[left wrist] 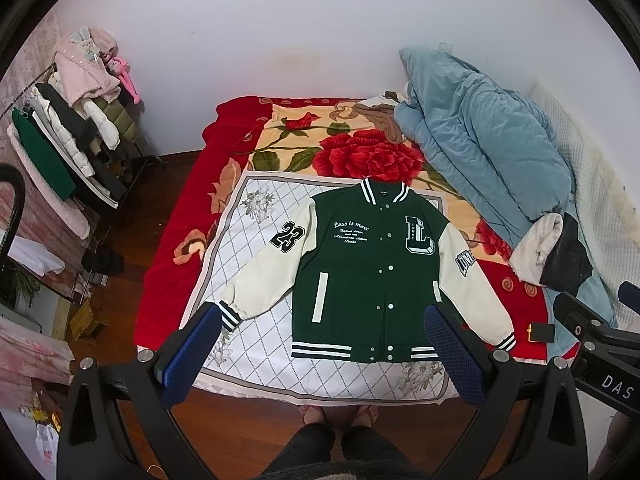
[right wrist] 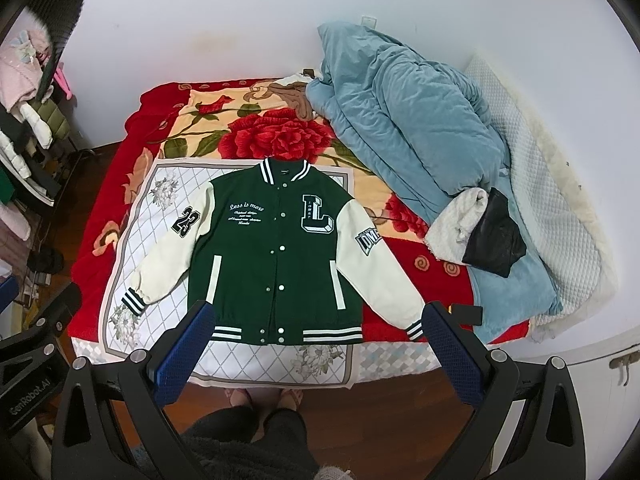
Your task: Fold large clothes
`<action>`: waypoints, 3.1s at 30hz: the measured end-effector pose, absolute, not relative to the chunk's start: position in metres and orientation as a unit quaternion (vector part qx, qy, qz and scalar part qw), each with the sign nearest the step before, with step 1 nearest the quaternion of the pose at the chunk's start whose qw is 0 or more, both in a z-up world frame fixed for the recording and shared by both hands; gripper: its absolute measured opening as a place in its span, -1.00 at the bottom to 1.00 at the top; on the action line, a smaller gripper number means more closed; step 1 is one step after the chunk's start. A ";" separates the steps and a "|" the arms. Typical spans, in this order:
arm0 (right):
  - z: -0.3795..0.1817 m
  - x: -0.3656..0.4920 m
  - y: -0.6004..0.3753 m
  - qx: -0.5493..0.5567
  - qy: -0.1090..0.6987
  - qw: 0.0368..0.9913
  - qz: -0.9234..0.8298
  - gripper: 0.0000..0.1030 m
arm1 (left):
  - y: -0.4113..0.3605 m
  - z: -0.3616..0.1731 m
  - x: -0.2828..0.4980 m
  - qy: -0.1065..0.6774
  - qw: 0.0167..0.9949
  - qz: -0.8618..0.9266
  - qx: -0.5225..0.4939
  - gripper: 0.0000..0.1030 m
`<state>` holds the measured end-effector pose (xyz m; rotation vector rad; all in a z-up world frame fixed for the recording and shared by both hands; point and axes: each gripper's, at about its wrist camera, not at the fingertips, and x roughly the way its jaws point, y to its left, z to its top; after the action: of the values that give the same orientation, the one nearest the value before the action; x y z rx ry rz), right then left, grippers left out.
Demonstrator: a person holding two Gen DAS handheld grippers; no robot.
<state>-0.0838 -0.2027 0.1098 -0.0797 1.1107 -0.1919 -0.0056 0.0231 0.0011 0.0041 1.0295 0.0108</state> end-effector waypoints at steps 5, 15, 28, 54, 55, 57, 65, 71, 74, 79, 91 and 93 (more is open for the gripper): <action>0.110 -0.085 -0.205 -0.039 0.526 0.845 -0.091 1.00 | 0.022 0.001 -0.006 0.491 0.871 0.006 0.001 1.00; 0.114 -0.080 -0.200 -0.039 0.525 0.845 -0.091 1.00 | 0.022 0.003 -0.005 0.490 0.872 0.006 0.002 1.00; 0.116 -0.078 -0.198 -0.039 0.523 0.846 -0.091 1.00 | 0.025 0.005 -0.004 0.490 0.872 0.006 0.001 1.00; 0.128 -0.052 -0.193 -0.035 0.526 0.844 -0.099 1.00 | 0.012 0.011 0.019 0.489 0.872 -0.001 0.003 1.00; 0.126 -0.049 -0.193 -0.031 0.527 0.843 -0.100 1.00 | 0.010 0.010 0.026 0.486 0.874 -0.002 0.007 1.00; 0.117 -0.038 -0.200 -0.004 0.526 0.845 -0.103 1.00 | 0.006 -0.002 0.045 0.472 0.881 -0.006 0.019 1.00; -0.024 -0.016 -0.311 0.166 0.541 0.806 -0.174 0.88 | -0.020 -0.096 0.113 0.456 0.887 0.024 0.063 1.00; -0.174 -0.028 -0.431 0.302 0.551 0.740 -0.239 0.54 | -0.068 -0.208 0.167 0.509 0.853 0.063 0.097 1.00; -0.258 -0.044 -0.490 0.389 0.544 0.696 -0.262 0.54 | -0.092 -0.265 0.184 0.540 0.832 0.076 0.107 1.00; -0.385 -0.070 -0.565 0.498 0.522 0.621 -0.306 0.54 | -0.132 -0.355 0.201 0.591 0.794 0.081 0.116 1.00; -0.511 -0.085 -0.637 0.603 0.344 0.612 -0.378 -0.63 | -0.233 -0.489 0.235 0.635 0.757 0.007 0.152 1.00; -0.505 -0.073 -0.641 0.575 0.339 0.648 -0.368 -0.62 | -0.240 -0.492 0.240 0.628 0.763 0.000 0.151 1.00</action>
<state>-0.0732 -0.6410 -0.5054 1.3072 0.7715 -0.8360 0.2399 -0.2404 -0.4924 0.3282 1.3659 -0.0010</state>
